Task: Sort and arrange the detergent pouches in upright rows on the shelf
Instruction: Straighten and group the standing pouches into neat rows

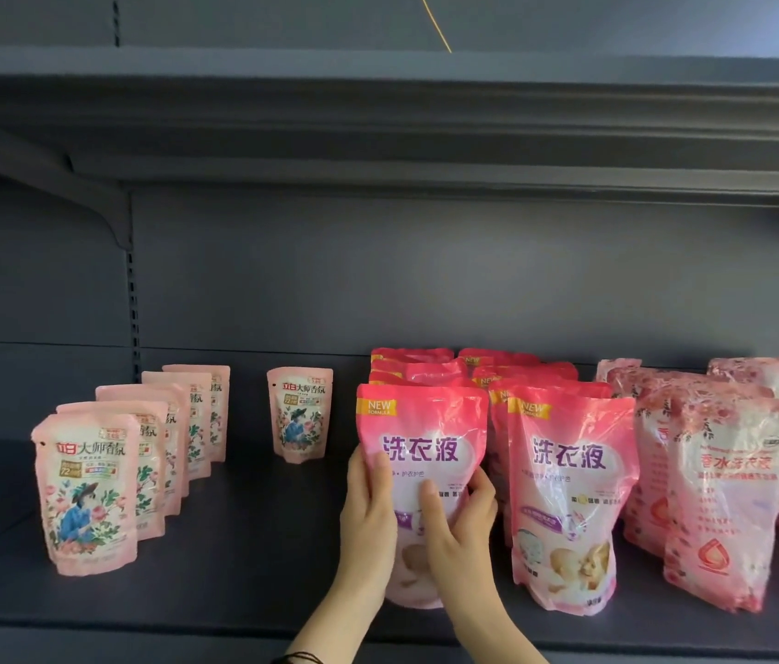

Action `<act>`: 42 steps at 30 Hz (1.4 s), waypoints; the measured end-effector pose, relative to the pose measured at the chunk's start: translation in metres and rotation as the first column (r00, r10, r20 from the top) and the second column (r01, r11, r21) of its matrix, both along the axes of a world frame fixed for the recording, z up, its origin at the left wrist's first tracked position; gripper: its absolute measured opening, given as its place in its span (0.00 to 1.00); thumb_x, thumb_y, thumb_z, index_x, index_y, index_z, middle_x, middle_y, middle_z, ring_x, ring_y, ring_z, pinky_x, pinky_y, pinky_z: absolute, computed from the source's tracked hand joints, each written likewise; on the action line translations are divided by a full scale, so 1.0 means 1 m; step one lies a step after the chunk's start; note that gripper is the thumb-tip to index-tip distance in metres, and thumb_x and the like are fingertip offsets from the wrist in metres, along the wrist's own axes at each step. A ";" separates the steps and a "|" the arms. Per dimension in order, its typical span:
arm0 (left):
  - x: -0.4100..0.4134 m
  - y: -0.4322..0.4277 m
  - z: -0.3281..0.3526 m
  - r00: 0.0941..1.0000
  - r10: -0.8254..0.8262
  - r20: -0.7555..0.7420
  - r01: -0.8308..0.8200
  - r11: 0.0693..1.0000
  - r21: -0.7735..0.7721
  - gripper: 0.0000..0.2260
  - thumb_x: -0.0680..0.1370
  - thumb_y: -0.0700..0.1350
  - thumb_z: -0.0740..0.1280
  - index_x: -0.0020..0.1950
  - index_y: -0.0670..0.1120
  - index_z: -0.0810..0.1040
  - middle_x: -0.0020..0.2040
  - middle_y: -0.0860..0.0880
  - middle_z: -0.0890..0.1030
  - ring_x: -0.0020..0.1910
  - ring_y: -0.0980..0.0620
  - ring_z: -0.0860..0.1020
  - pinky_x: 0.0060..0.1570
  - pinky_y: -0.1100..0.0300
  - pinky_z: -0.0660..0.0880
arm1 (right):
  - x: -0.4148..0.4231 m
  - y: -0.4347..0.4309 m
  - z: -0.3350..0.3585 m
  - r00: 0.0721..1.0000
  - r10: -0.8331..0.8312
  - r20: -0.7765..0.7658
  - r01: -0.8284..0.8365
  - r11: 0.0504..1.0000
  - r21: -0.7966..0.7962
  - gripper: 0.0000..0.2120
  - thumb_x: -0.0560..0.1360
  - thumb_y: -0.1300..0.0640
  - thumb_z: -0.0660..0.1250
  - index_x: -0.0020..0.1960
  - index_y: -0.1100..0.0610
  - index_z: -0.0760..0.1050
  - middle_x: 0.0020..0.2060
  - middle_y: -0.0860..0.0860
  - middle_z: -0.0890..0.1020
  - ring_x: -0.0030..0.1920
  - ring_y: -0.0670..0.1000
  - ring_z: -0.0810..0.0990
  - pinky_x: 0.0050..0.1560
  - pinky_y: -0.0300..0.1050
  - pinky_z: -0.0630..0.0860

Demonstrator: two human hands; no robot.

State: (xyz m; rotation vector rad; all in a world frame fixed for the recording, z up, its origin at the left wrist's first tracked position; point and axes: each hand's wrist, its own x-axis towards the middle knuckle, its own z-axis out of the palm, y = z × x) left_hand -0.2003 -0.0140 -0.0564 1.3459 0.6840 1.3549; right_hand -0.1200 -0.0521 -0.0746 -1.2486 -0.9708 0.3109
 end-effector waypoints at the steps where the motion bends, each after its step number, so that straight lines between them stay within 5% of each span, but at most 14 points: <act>1: -0.003 0.001 0.001 1.000 0.007 -0.007 -0.007 1.000 0.018 0.17 0.72 0.65 0.59 0.60 0.63 0.70 0.49 0.57 0.83 0.47 0.58 0.83 0.42 0.62 0.80 | 0.002 -0.002 0.002 1.000 0.012 -0.021 -0.012 1.000 0.009 0.33 0.74 0.54 0.69 0.74 0.55 0.56 0.67 0.52 0.65 0.70 0.51 0.63 0.71 0.54 0.63; 5: -0.020 0.007 0.007 0.998 0.039 -0.047 -0.031 0.989 0.146 0.16 0.72 0.56 0.66 0.59 0.56 0.74 0.54 0.55 0.82 0.51 0.62 0.80 0.43 0.69 0.77 | 0.011 -0.012 0.014 0.999 0.008 0.034 -0.011 0.993 0.116 0.35 0.73 0.62 0.71 0.73 0.55 0.56 0.68 0.51 0.67 0.70 0.50 0.67 0.69 0.55 0.68; 8: -0.040 0.017 0.024 0.975 0.129 -0.179 -0.068 0.948 0.312 0.14 0.75 0.52 0.68 0.59 0.53 0.74 0.54 0.56 0.80 0.51 0.66 0.78 0.47 0.74 0.74 | 0.018 -0.020 0.033 0.959 -0.040 0.282 0.005 0.992 0.127 0.35 0.73 0.65 0.69 0.72 0.49 0.55 0.69 0.46 0.62 0.72 0.46 0.61 0.71 0.47 0.63; 11: -0.062 0.031 0.053 0.869 0.278 -0.410 -0.046 0.869 0.493 0.06 0.77 0.49 0.67 0.53 0.58 0.73 0.46 0.58 0.81 0.46 0.67 0.78 0.45 0.70 0.74 | 0.029 -0.020 0.055 0.809 -0.116 0.577 0.070 0.992 0.102 0.32 0.74 0.63 0.67 0.73 0.49 0.58 0.70 0.46 0.59 0.71 0.45 0.59 0.68 0.38 0.59; 14: -0.078 0.040 0.077 0.729 0.277 -0.626 0.106 0.858 0.502 0.03 0.78 0.52 0.66 0.48 0.60 0.72 0.39 0.58 0.82 0.39 0.66 0.80 0.43 0.64 0.76 | 0.040 -0.019 0.079 0.725 -0.163 0.669 0.137 0.986 0.092 0.31 0.74 0.64 0.66 0.73 0.51 0.60 0.63 0.47 0.65 0.57 0.43 0.67 0.54 0.34 0.67; 16: -0.085 0.044 0.087 0.695 0.222 -0.683 0.183 0.865 0.468 0.03 0.78 0.51 0.66 0.47 0.58 0.73 0.37 0.57 0.83 0.36 0.63 0.81 0.41 0.63 0.77 | 0.045 -0.020 0.095 0.651 -0.198 0.732 0.190 0.977 0.096 0.26 0.74 0.65 0.65 0.70 0.53 0.64 0.58 0.47 0.71 0.51 0.47 0.73 0.45 0.39 0.70; 18: -0.095 0.049 0.096 0.657 0.183 -0.731 0.256 0.859 0.444 0.04 0.79 0.48 0.65 0.46 0.56 0.76 0.36 0.56 0.83 0.35 0.60 0.81 0.39 0.61 0.78 | 0.045 -0.022 0.111 0.474 -0.245 0.846 0.294 0.949 0.110 0.17 0.73 0.64 0.66 0.61 0.56 0.75 0.51 0.50 0.78 0.49 0.55 0.76 0.40 0.47 0.73; 20: -0.113 0.055 0.108 0.589 0.183 -0.787 0.319 0.842 0.435 0.05 0.79 0.48 0.66 0.43 0.56 0.77 0.36 0.55 0.83 0.35 0.59 0.81 0.42 0.56 0.80 | 0.037 -0.025 0.128 0.316 -0.249 0.916 0.372 0.920 0.122 0.08 0.72 0.63 0.68 0.51 0.57 0.80 0.46 0.53 0.80 0.47 0.59 0.77 0.38 0.49 0.73; 23: -0.152 0.073 0.129 0.458 0.272 -0.846 0.379 0.802 0.462 0.04 0.78 0.52 0.66 0.44 0.56 0.79 0.38 0.55 0.83 0.35 0.60 0.81 0.45 0.54 0.80 | 0.005 -0.023 0.152 0.211 -0.178 0.961 0.368 0.925 0.091 0.05 0.74 0.57 0.67 0.47 0.54 0.80 0.44 0.51 0.80 0.47 0.57 0.78 0.38 0.49 0.75; 28: -0.230 0.110 0.155 0.372 0.329 -0.868 0.450 0.754 0.478 0.02 0.76 0.52 0.68 0.45 0.58 0.80 0.40 0.59 0.83 0.40 0.62 0.80 0.46 0.60 0.77 | -0.081 0.012 0.167 0.201 0.057 0.978 0.182 0.979 -0.094 0.06 0.73 0.50 0.63 0.47 0.47 0.78 0.42 0.40 0.78 0.42 0.43 0.77 0.43 0.47 0.77; 32: -0.288 0.140 0.159 0.352 0.369 -0.860 0.486 0.713 0.505 0.03 0.74 0.57 0.69 0.45 0.61 0.80 0.43 0.65 0.80 0.44 0.68 0.77 0.41 0.67 0.73 | -0.143 0.054 0.157 0.193 0.221 0.956 0.132 0.960 -0.249 0.06 0.73 0.47 0.65 0.49 0.46 0.77 0.44 0.39 0.78 0.44 0.41 0.78 0.45 0.44 0.78; 36: -0.325 0.163 0.157 0.322 0.368 -0.872 0.505 0.712 0.487 0.11 0.69 0.64 0.68 0.47 0.62 0.79 0.45 0.64 0.79 0.48 0.69 0.75 0.45 0.64 0.74 | -0.183 0.084 0.151 0.221 0.276 0.935 0.087 0.950 -0.301 0.04 0.72 0.43 0.66 0.44 0.40 0.73 0.45 0.41 0.78 0.44 0.41 0.78 0.41 0.39 0.76; 42: -0.353 0.187 0.149 0.275 0.403 -0.873 0.510 0.708 0.488 0.11 0.68 0.62 0.73 0.48 0.64 0.77 0.47 0.68 0.75 0.51 0.69 0.70 0.52 0.58 0.73 | -0.208 0.115 0.148 0.259 0.297 0.919 0.045 0.947 -0.318 0.11 0.71 0.40 0.68 0.51 0.42 0.75 0.42 0.38 0.75 0.39 0.33 0.75 0.39 0.37 0.75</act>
